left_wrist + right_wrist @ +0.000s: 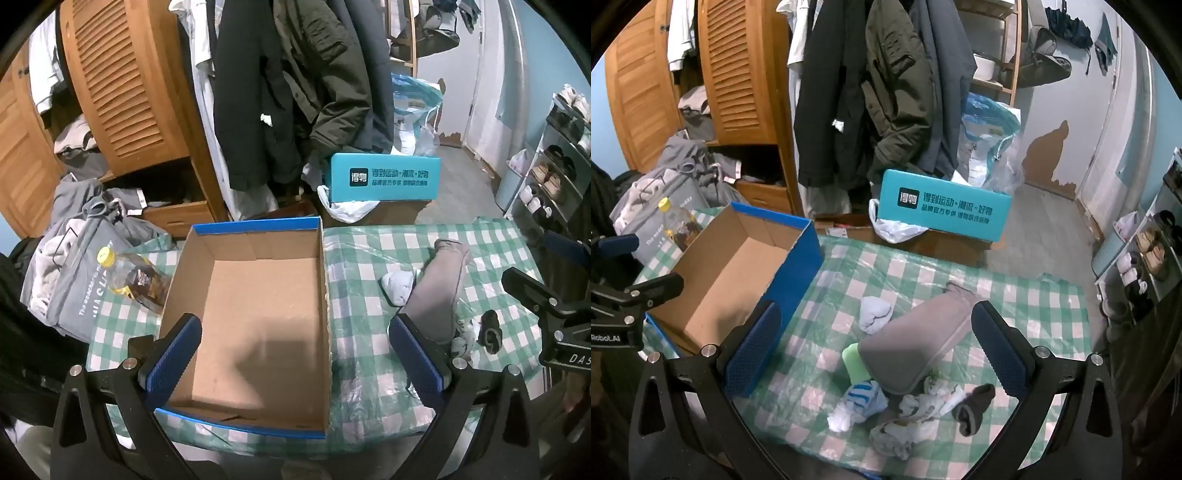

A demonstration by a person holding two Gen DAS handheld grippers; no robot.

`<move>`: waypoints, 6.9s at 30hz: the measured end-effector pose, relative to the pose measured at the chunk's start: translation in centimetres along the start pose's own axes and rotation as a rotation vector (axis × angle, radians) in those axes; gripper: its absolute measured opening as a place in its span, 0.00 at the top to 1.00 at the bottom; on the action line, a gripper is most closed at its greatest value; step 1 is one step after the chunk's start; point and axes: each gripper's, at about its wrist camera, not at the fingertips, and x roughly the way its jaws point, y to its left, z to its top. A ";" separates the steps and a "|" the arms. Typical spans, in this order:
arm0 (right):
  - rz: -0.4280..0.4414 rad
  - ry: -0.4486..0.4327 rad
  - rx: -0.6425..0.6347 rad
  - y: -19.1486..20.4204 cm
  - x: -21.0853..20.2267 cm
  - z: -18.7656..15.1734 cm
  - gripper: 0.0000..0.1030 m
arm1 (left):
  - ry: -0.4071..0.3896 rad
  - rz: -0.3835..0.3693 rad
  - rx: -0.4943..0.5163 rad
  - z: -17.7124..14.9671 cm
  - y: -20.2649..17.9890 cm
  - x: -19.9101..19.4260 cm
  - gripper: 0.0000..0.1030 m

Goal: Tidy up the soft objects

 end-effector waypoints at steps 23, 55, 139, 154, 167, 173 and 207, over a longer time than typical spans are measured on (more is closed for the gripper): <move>-0.001 -0.003 0.000 0.0 -0.2 0.1 0.02 | 0.001 -0.002 -0.012 0.5 0.3 -0.2 0.01; 0.002 0.000 0.001 0.1 -0.1 -0.1 0.02 | -0.015 -0.002 -0.020 0.2 0.7 -0.3 0.01; -0.135 0.265 0.243 -14.0 4.5 -7.9 0.02 | 0.265 -0.068 0.180 -3.3 -11.8 9.3 0.01; -0.144 0.427 0.285 -15.7 9.6 -11.3 0.06 | 0.355 -0.074 0.215 -5.0 -14.2 13.6 0.01; -0.136 0.553 0.274 -15.6 13.9 -13.9 0.13 | 0.428 -0.108 0.208 -6.1 -15.5 16.5 0.01; -0.122 0.583 0.269 -15.6 14.8 -14.5 0.22 | 0.450 -0.134 0.228 -6.7 -16.3 17.1 0.01; -0.047 0.554 0.334 -16.9 12.6 -14.8 0.81 | 0.464 -0.269 0.231 -9.6 -16.6 15.8 0.67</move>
